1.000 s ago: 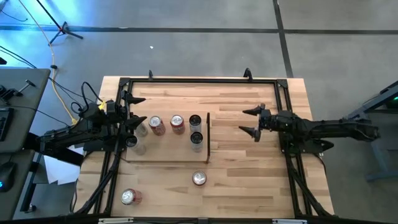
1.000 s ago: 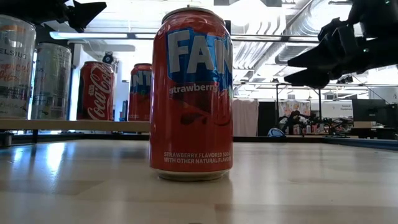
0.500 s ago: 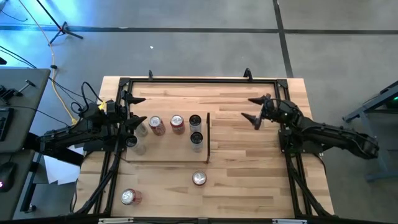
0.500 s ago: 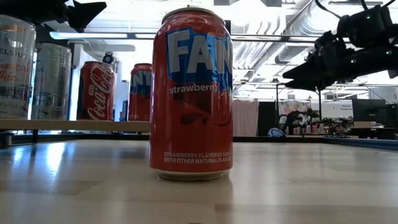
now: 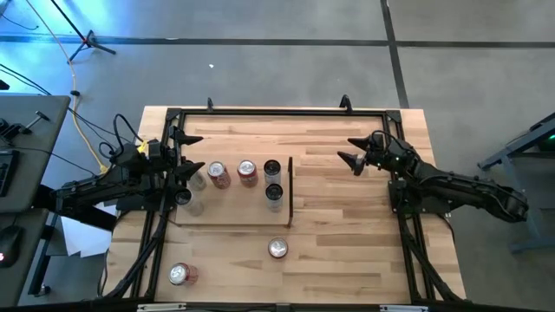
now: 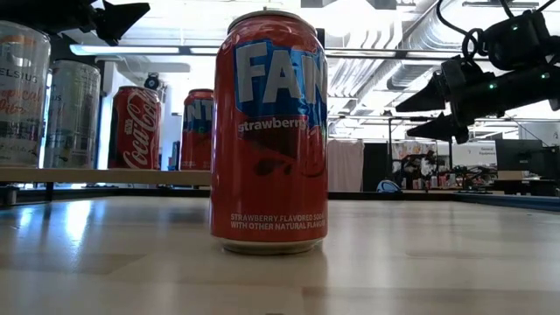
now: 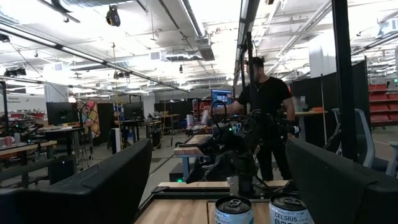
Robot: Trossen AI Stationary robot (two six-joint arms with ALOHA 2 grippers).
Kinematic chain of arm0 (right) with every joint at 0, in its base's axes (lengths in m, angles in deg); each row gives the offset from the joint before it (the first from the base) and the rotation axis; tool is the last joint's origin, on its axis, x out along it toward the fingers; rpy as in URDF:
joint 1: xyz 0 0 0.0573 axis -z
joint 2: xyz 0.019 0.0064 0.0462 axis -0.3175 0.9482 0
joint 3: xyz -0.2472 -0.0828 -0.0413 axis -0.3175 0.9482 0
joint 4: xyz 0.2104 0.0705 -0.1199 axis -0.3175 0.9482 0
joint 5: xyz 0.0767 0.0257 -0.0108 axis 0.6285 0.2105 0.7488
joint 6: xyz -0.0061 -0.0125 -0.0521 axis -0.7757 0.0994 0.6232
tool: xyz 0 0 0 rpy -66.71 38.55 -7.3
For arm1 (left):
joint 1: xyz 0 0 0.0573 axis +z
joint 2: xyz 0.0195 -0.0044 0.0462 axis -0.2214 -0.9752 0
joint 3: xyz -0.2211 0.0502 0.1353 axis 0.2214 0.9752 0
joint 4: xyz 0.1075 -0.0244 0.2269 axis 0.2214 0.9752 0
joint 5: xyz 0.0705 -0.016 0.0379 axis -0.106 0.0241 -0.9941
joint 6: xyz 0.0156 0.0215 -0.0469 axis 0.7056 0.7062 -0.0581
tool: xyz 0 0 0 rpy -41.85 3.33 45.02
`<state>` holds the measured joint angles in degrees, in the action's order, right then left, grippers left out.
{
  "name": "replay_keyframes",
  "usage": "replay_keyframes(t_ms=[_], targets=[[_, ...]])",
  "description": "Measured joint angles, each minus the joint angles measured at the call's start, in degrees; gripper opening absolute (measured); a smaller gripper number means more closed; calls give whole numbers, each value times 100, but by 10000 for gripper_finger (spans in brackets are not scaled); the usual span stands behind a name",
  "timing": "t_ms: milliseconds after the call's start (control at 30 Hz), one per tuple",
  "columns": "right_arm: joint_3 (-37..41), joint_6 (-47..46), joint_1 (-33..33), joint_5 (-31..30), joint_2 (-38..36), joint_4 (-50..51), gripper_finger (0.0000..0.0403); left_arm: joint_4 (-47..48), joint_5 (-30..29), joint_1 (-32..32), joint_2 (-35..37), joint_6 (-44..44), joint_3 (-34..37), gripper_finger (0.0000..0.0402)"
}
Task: Place canned beverage on shelf
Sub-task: Put the red soda can aligned with the other red soda can on the shelf
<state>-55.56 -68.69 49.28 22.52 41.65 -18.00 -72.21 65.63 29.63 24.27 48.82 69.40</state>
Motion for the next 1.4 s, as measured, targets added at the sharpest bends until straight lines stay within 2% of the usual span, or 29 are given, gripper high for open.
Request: replay_keyframes(t_ms=[667, 800, 967, 1167, 1300, 1400], targets=[[-1, -72, 0, -1, 0, 4, 399, -8, 0, 0, 0, -8, -1, 346], [-1, -73, 0, -2, 0, 4, 399, -270, -2, 0, 2, -304, 1, 346], [-1, -72, 0, -4, 0, 5, 399, -295, 5, 2, 17, -55, 1, 346], [-1, -73, 0, -4, 0, 8, 399, 476, -459, -15, -38, -1381, 1, 346], [-1, -73, 0, -4, 0, 13, 399, -227, -349, -291, -401, -1621, 1, 346], [-1, -73, 0, -6, 0, 15, 399, -897, -676, -754, -923, -1438, 1, 346]])
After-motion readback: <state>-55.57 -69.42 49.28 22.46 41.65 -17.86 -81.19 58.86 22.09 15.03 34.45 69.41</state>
